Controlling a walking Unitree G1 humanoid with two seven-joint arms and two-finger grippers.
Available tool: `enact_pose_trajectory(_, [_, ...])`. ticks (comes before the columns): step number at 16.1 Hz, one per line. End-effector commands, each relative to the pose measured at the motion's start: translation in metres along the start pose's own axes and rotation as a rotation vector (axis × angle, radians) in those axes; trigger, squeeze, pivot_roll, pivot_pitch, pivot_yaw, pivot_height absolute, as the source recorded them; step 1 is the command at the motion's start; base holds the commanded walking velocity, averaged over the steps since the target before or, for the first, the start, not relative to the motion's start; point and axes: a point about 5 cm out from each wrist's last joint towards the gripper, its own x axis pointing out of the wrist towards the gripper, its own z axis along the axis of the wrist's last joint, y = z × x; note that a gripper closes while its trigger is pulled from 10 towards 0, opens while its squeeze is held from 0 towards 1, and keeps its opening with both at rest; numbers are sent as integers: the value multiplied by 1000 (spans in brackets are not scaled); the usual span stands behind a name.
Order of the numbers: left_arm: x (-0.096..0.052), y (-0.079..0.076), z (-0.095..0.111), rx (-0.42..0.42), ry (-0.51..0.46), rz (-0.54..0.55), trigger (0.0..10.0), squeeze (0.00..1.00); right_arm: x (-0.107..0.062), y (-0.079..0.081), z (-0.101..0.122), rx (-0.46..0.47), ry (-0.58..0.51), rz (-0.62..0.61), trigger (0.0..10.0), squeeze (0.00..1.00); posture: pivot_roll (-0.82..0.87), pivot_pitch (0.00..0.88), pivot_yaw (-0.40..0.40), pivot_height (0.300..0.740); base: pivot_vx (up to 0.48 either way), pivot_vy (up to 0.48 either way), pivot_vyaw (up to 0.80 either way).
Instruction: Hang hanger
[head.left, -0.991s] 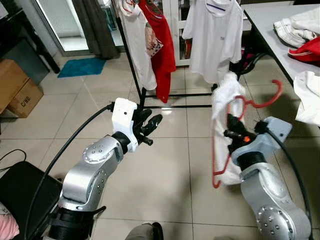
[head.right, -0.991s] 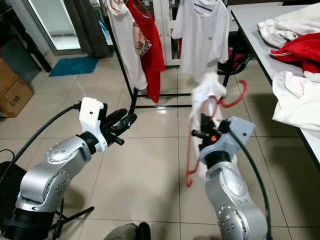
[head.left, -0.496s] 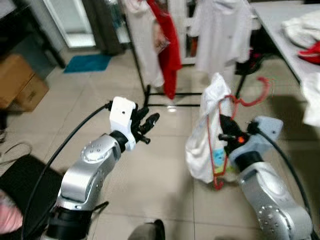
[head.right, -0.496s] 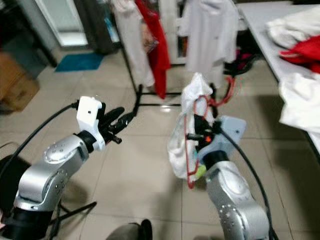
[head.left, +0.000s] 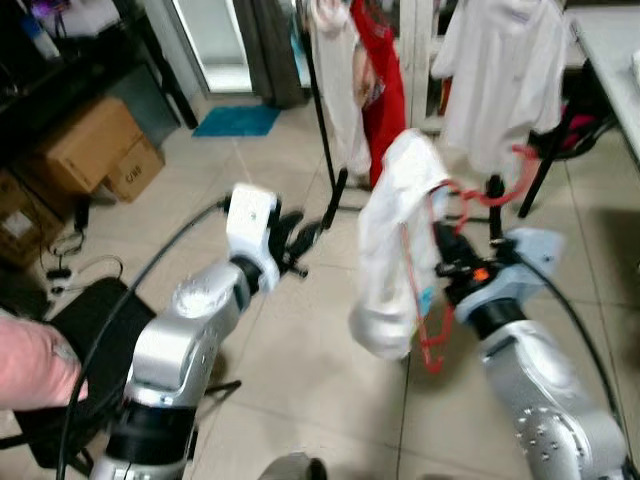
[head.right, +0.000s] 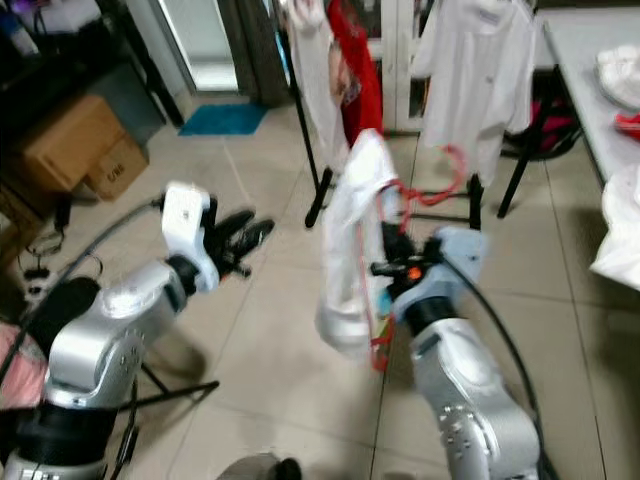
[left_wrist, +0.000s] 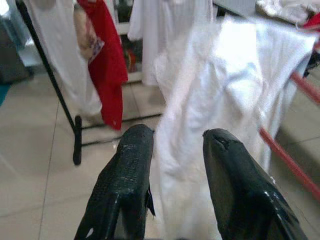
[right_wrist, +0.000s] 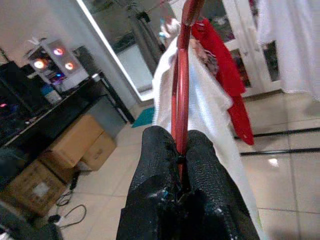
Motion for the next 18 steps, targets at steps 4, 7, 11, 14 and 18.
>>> enact_pose_trajectory(4, [-6,12,-8,29,43,51,10000,0,6,10,2,45,-18,36,10000,0,-73,66,152,740,0,0,0])
enact_pose_trajectory(7, [2,12,-6,63,42,20,10000,0,9,10,3,8,-13,35,10000,0,-74,61,147,740,0,0,0])
enact_pose_trajectory(11, [30,8,-14,200,105,-55,10000,0,12,17,8,-18,1,76,10000,0,-93,52,140,740,0,0,0])
enact_pose_trajectory(14, [45,6,-7,230,77,-77,10000,0,11,23,16,-12,-7,123,10000,0,-114,45,151,740,0,0,0])
enact_pose_trajectory(18, [63,0,-1,307,42,-116,10000,0,9,29,25,-55,-10,187,10000,0,-125,36,142,740,0,0,0])
